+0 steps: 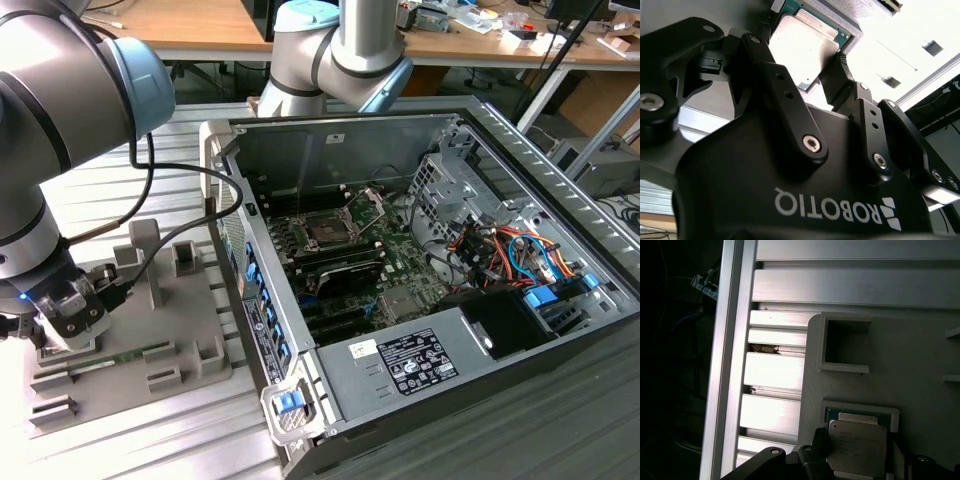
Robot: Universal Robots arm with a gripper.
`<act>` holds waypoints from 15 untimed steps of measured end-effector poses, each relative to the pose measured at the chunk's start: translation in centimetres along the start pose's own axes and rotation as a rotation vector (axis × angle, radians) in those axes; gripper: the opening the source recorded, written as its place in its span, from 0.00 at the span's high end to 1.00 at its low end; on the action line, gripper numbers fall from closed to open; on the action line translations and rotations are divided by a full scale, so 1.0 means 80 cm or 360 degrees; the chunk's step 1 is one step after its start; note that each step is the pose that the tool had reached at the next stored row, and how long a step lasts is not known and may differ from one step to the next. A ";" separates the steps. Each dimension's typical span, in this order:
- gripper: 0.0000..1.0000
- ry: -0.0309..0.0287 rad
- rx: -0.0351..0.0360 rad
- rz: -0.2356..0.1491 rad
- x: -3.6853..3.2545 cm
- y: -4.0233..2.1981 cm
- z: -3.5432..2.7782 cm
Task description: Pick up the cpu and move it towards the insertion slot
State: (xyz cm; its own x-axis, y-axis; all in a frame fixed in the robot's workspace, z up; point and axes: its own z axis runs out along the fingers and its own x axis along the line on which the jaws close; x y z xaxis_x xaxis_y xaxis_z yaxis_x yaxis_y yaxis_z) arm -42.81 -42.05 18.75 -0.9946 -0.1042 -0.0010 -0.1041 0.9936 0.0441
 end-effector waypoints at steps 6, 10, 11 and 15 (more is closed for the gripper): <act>0.45 0.00001 0.0000 0.0000 0.0000 0.0000 0.0001; 0.45 0.00000 0.0000 0.0000 0.0000 0.0000 0.0002; 0.45 0.00000 0.0000 0.0000 0.0000 0.0000 0.0002; 0.45 0.00000 0.0000 0.0000 0.0000 0.0000 0.0003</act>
State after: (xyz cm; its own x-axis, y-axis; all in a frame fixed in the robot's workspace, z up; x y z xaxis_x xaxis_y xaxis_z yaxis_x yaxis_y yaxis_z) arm -42.81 -42.05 18.72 -0.9946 -0.1042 -0.0010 -0.1042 0.9936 0.0441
